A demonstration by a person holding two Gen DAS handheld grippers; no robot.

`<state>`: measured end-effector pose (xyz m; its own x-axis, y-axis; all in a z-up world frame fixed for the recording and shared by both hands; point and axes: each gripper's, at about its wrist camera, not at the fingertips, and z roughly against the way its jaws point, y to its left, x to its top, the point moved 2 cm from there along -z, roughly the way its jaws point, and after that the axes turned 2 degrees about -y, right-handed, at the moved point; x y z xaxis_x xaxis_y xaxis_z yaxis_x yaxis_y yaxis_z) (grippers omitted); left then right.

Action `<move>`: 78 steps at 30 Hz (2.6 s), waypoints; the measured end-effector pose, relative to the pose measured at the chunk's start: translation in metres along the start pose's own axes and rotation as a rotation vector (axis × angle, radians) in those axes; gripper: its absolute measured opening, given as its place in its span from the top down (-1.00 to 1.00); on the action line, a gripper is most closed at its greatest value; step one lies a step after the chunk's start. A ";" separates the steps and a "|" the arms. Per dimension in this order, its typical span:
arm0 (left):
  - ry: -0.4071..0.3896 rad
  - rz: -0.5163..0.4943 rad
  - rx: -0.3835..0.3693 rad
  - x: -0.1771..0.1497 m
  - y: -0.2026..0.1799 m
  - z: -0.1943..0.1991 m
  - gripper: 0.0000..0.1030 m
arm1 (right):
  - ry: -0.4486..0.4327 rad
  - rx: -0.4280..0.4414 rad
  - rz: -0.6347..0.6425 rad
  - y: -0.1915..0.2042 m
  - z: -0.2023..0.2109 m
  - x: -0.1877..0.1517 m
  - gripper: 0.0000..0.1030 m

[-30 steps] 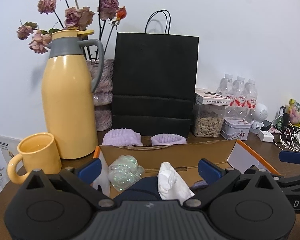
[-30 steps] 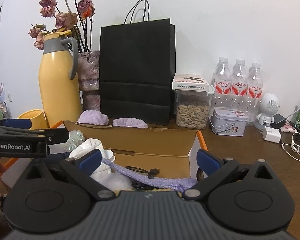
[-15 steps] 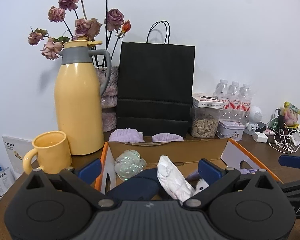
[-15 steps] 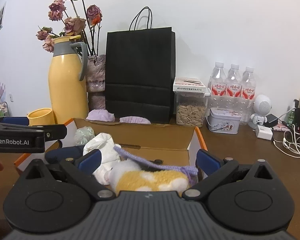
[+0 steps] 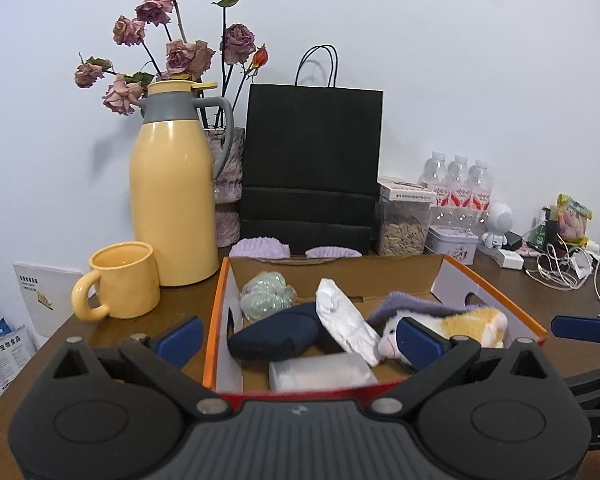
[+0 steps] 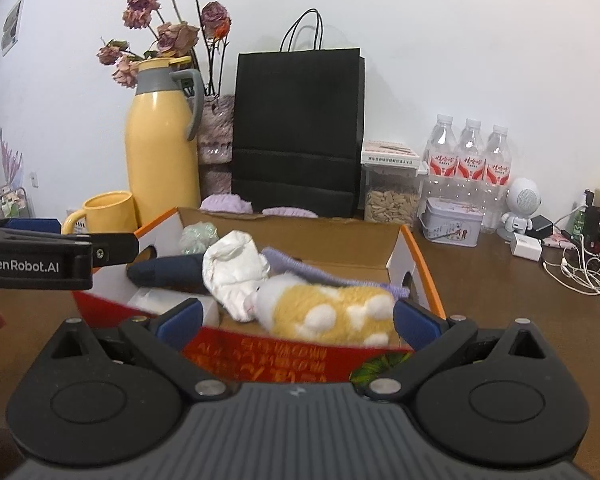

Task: Organize objects
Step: 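Withdraw both grippers from the box toward the white caps on the table, then grasp the large white lid with the left gripper while the right grasps a white cap, then carry the white lid and white cap into the box and open both grippers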

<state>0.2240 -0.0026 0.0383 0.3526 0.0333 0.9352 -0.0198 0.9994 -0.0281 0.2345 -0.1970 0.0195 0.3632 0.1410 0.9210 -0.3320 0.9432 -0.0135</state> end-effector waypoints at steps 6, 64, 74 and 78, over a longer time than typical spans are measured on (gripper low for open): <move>0.044 -0.026 -0.008 -0.017 -0.002 0.013 -1.00 | 0.034 -0.002 0.014 0.005 0.014 -0.018 -1.00; 0.188 -0.009 -0.174 -0.095 0.000 0.025 0.26 | 0.156 0.128 0.024 0.037 0.039 -0.087 0.43; 0.096 -0.009 -0.143 -0.068 -0.004 0.037 0.25 | 0.050 0.114 -0.020 0.029 0.045 -0.064 0.43; 0.062 -0.014 -0.131 -0.051 -0.008 0.034 0.25 | -0.002 0.108 -0.030 0.025 0.044 -0.047 0.43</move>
<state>0.1743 -0.0124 0.0031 0.4095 0.0155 0.9122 0.1063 0.9922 -0.0646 0.1705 -0.1930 -0.0069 0.3731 0.1123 0.9209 -0.4126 0.9092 0.0563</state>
